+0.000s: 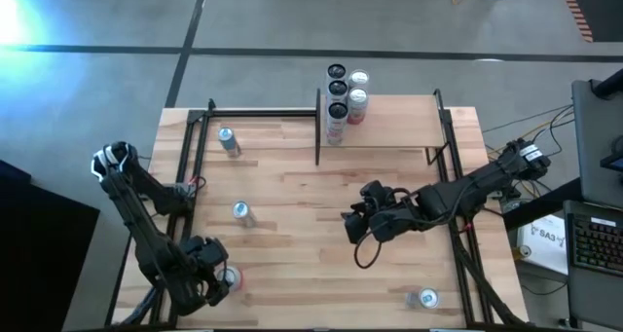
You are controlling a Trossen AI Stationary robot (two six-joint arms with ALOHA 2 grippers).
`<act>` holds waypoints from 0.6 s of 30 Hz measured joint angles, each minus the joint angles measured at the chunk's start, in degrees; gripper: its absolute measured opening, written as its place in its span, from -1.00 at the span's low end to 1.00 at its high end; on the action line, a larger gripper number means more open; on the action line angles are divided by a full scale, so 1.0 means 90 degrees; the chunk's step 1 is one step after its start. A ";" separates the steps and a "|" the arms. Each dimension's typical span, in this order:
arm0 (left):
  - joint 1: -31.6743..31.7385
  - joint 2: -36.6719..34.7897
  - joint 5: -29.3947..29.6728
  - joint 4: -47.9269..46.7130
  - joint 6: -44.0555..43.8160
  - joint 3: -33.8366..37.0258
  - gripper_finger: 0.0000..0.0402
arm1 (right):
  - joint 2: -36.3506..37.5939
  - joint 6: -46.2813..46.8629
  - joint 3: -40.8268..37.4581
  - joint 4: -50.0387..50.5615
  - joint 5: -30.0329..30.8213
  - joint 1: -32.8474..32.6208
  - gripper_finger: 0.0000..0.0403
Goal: Place canned beverage on shelf
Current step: Put the pink and white soda can aligned with the other pink soda can on the shelf
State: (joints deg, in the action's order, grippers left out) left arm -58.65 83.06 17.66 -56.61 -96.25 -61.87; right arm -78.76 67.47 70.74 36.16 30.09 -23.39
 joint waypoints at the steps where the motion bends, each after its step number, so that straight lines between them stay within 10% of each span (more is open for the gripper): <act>1: 0.0000 0.0034 0.0017 0.0085 0.0068 0.0000 0.96 | 0.0000 -0.0020 0.0000 -0.0001 -0.0001 0.0026 -0.03; 18: 0.0060 0.0133 -0.0054 -0.0403 -0.0269 0.0068 0.77 | 0.0036 -0.0246 0.0000 -0.0054 -0.0013 0.0145 -0.03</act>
State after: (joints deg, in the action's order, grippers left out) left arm -58.11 84.26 17.18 -60.23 -98.68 -61.25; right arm -78.43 65.26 70.74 35.68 29.98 -22.09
